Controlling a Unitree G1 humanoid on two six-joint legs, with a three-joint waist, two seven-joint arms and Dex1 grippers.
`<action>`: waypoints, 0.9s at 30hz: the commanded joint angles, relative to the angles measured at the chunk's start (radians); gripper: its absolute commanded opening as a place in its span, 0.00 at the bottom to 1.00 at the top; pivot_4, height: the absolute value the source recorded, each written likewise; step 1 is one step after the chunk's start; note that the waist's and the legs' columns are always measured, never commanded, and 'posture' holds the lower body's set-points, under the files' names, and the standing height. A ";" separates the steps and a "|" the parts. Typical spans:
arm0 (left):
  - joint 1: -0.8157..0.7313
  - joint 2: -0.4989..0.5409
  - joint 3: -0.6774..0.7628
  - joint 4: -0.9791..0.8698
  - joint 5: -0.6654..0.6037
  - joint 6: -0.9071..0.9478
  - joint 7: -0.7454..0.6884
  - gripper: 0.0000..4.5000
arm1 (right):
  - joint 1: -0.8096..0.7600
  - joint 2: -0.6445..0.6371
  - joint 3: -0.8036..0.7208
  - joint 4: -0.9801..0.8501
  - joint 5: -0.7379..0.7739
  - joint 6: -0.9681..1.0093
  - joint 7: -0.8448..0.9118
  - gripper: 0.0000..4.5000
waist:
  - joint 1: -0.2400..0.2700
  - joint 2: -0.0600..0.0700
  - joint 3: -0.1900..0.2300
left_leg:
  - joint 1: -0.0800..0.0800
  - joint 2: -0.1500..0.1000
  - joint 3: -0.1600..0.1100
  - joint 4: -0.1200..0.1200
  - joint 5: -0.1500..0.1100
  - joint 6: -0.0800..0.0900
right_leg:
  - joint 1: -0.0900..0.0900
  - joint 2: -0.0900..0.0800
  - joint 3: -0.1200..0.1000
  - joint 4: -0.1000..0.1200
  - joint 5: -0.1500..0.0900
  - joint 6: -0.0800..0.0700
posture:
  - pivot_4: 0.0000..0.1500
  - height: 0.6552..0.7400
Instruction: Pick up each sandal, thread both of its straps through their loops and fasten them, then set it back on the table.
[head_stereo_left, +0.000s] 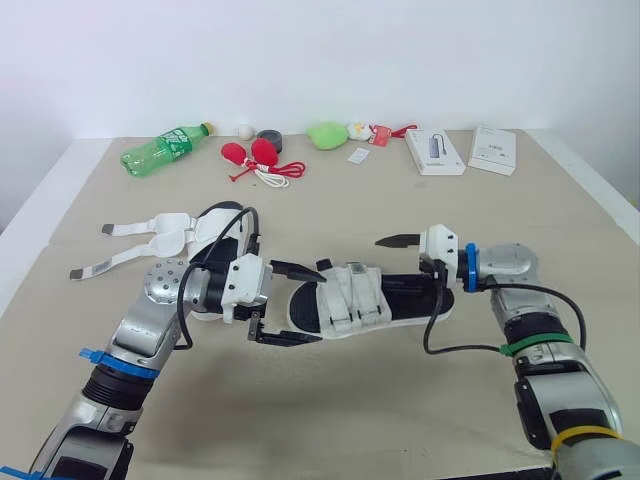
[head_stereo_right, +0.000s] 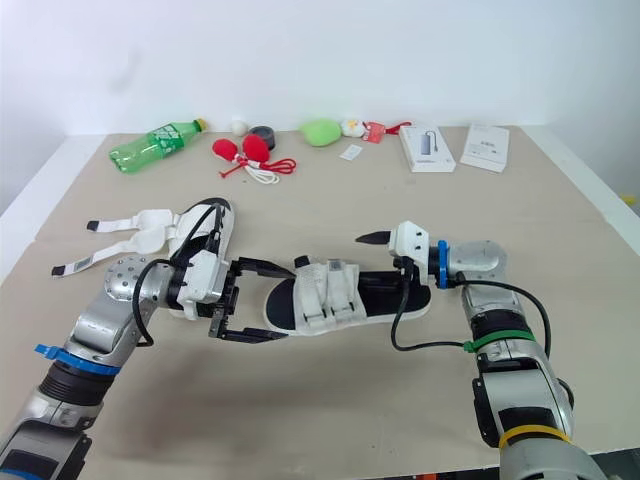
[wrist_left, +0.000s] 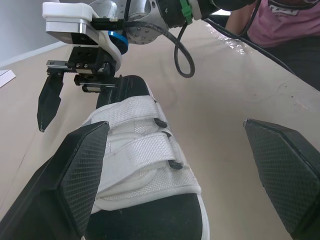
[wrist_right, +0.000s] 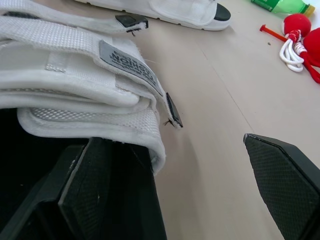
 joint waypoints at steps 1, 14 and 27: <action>-0.012 -0.005 0.001 -0.003 0.003 -0.022 0.005 1.00 | 0.005 -0.004 -0.016 -0.049 0.026 0.016 0.011 0.81 | 0.000 0.000 0.000 | 0.000 0.000 0.000 0.000 0.000 0.000 | 0.000 0.000 0.000 0.000 0.000 0.000 | 1.00 1.00; -0.025 -0.017 -0.006 0.024 0.011 -0.045 0.006 1.00 | 0.025 0.001 -0.014 -0.090 0.037 0.051 0.032 0.02 | 0.000 0.000 0.000 | 0.000 0.000 0.000 0.000 0.000 0.000 | 0.000 0.000 0.000 0.000 0.000 0.000 | 1.00 1.00; -0.042 -0.035 0.011 0.052 0.006 -0.029 0.027 1.00 | 0.092 -0.006 -0.166 -0.280 0.155 0.350 -0.208 0.02 | 0.002 0.000 0.000 | 0.000 0.000 0.000 0.000 0.000 0.000 | 0.000 -0.001 0.000 0.000 0.000 0.000 | 1.00 1.00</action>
